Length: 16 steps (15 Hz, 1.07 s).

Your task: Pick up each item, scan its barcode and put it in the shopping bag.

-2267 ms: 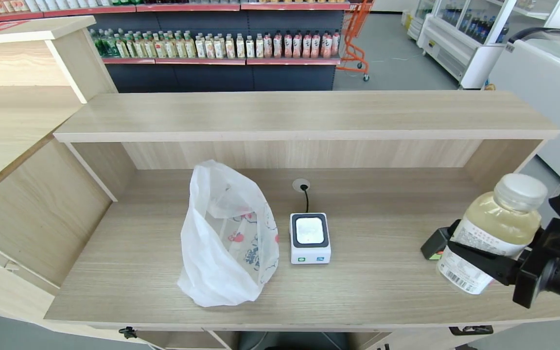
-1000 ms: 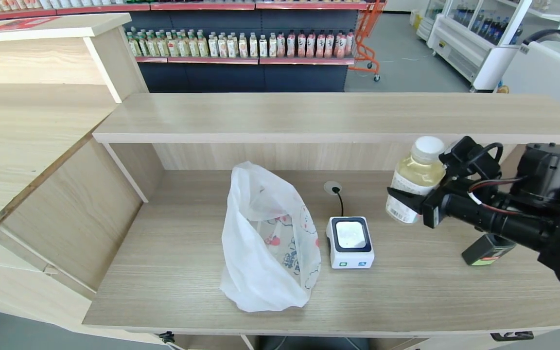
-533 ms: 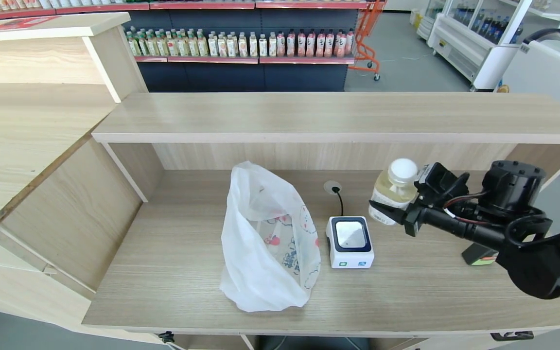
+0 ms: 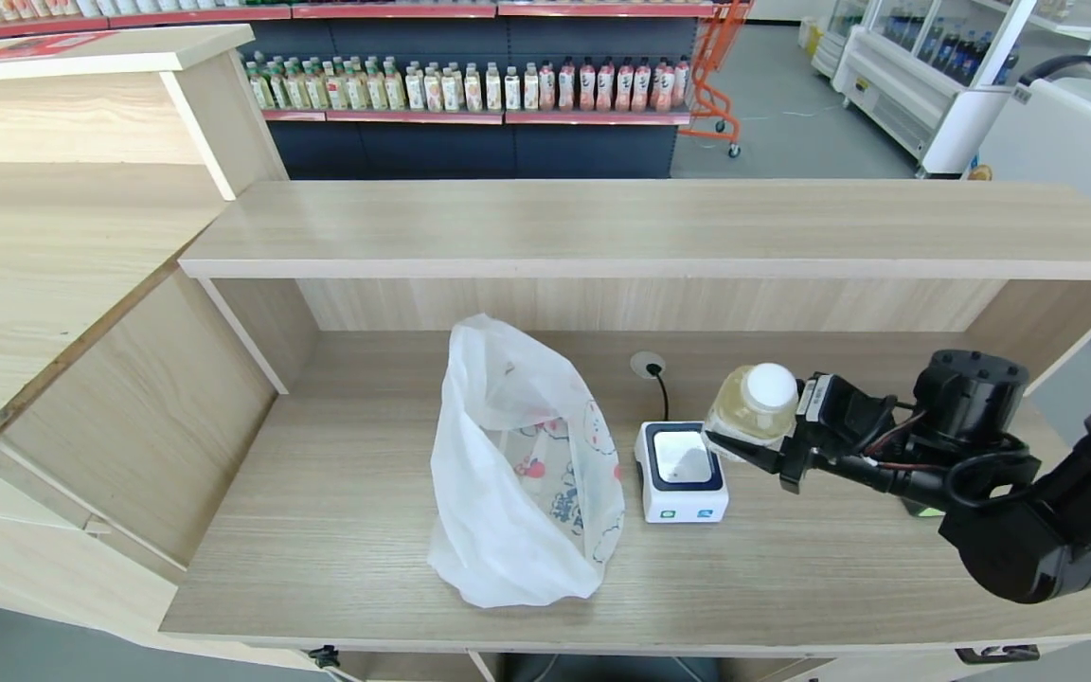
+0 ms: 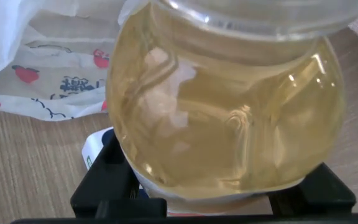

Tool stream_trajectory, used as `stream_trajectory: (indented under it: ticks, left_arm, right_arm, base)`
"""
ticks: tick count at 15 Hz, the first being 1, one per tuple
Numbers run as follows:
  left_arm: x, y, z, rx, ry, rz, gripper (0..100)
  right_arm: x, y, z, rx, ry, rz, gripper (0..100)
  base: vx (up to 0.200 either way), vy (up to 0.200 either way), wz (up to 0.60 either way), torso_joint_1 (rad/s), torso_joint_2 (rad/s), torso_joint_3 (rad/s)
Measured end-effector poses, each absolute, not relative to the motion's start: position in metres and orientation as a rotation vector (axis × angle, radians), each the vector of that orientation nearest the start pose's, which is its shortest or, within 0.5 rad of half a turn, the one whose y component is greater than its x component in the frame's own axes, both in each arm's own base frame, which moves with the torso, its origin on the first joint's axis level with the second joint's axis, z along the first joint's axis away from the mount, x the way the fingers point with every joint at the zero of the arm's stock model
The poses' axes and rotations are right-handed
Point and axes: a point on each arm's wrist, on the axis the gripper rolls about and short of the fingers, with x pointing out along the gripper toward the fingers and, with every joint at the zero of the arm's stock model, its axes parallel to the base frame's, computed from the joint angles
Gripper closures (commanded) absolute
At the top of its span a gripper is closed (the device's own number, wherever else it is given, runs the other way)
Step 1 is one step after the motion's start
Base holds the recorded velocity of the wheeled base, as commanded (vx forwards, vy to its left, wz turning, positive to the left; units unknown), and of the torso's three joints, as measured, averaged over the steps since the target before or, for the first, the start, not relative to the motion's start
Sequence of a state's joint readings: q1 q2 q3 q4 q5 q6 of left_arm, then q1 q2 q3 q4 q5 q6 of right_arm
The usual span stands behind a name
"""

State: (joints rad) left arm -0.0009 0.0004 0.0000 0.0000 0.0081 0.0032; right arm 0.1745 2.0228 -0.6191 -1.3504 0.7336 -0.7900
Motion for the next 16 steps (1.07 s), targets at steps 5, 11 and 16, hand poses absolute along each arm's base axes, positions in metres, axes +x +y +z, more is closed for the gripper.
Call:
stream_trajectory:
  ticks: [5,11,16]
  left_arm:
    - [-0.023,0.0,0.075,0.004,0.0,0.007,0]
    - [-0.023,0.0,0.075,0.004,0.0,0.008,0]
    - [-0.023,0.0,0.075,0.004,0.0,0.007,0]
  right_arm:
    - [0.349,0.08,0.093,-0.733,-0.396,0.912,100]
    - [0.363,0.083,0.072,-0.733,-0.391,0.914,100]
    - [0.372,0.094,0.061,-0.754,-0.424,0.932,100]
  base:
    - [0.0,0.0,0.0,0.0,0.0,0.0]
    - [0.0,0.0,0.0,0.0,0.0,0.0]
    - [0.0,0.0,0.0,0.0,0.0,0.0]
